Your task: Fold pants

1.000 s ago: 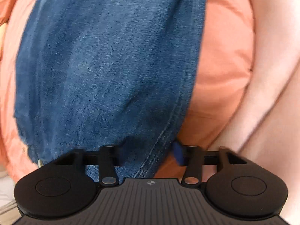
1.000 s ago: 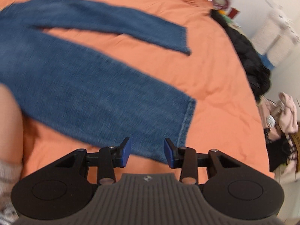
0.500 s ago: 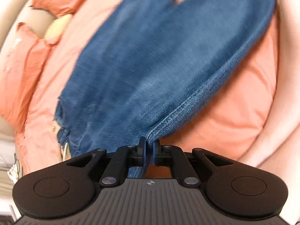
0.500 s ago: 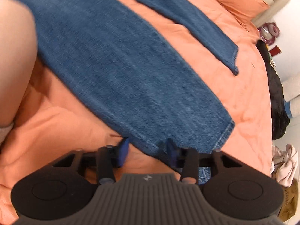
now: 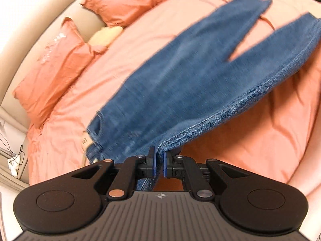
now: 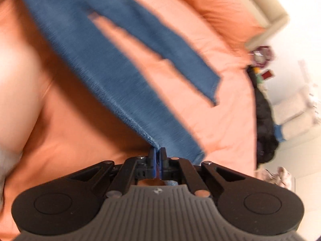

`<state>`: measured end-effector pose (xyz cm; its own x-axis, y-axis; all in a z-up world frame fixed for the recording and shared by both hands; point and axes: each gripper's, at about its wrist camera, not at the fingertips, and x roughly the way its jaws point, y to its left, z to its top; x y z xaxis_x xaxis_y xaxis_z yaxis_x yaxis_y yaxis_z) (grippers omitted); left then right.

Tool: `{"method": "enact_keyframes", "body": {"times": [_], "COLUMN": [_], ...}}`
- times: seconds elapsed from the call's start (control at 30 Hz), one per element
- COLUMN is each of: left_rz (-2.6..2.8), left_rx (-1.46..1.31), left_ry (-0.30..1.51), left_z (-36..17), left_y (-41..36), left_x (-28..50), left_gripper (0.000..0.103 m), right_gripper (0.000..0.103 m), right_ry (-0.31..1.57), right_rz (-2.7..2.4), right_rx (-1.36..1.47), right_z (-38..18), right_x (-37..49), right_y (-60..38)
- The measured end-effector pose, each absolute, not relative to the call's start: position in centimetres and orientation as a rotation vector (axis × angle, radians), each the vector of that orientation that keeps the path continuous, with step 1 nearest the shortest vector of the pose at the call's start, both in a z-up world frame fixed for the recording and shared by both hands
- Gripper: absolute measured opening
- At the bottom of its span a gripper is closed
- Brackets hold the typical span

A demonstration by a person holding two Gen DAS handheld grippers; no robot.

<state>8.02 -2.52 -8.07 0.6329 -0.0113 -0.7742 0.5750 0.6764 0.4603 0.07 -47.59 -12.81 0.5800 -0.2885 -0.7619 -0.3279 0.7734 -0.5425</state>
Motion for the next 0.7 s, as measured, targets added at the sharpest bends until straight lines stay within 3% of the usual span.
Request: {"method": "enact_keyframes", "body": {"times": [0.17, 0.37, 0.7], "left_rz": [-0.348, -0.306, -0.280], "left_rx": [0.763, 0.784, 0.772], "left_ry": [0.744, 0.712, 0.833], "left_z": [-6.0, -4.7, -10.6], "left_y": [-3.0, -4.5, -6.8], "left_x": [11.0, 17.7, 33.0], "left_gripper": [0.006, 0.006, 0.006], "right_gripper": [0.000, 0.000, 0.000], "right_ry": [0.819, 0.782, 0.892], "right_rz": [-0.148, -0.245, -0.257], "right_rx": [-0.713, -0.743, -0.822], "right_z": [-8.2, -5.6, -11.5], "right_x": [4.6, 13.2, 30.8], "right_y": [-47.3, -47.2, -47.4]}}
